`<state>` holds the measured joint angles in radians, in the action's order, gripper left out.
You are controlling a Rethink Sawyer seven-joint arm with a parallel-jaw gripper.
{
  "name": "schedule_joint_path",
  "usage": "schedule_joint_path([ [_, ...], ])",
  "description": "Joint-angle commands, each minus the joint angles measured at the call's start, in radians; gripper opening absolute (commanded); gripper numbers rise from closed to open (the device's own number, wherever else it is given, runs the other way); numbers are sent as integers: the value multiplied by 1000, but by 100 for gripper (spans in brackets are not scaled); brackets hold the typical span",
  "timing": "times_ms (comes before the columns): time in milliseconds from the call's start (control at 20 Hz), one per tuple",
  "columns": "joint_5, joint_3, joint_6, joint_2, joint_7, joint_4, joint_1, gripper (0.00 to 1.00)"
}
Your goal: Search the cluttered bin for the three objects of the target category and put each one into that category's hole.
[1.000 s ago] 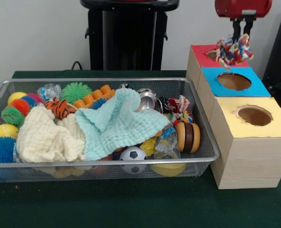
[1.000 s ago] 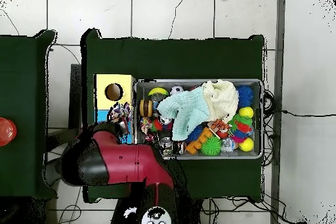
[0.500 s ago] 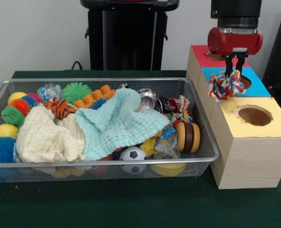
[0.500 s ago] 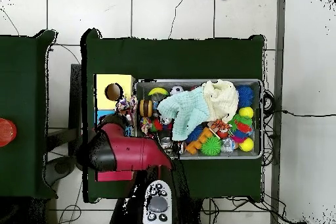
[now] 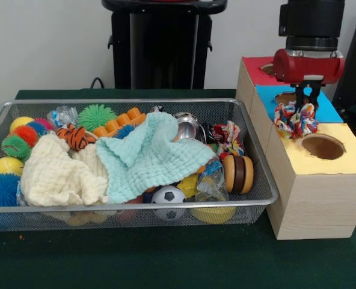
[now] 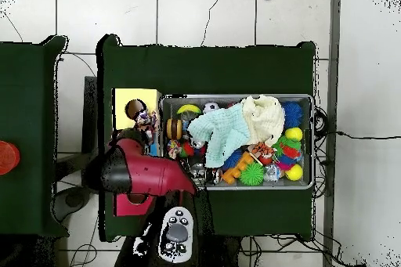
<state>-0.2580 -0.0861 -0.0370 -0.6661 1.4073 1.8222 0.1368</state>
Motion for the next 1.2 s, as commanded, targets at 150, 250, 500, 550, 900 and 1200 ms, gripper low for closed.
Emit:
schedule_joint_path([
  [150,-162,-55,-102,118,282,-182,79,0],
  [250,-175,-75,-120,132,271,-202,92,0],
  [500,-122,-51,-36,171,205,-163,69,0],
  [550,-104,-42,-41,173,194,-146,60,0],
  [900,-80,-75,-71,201,177,-115,75,100],
  [1200,-82,-87,-342,151,162,-96,76,100],
])
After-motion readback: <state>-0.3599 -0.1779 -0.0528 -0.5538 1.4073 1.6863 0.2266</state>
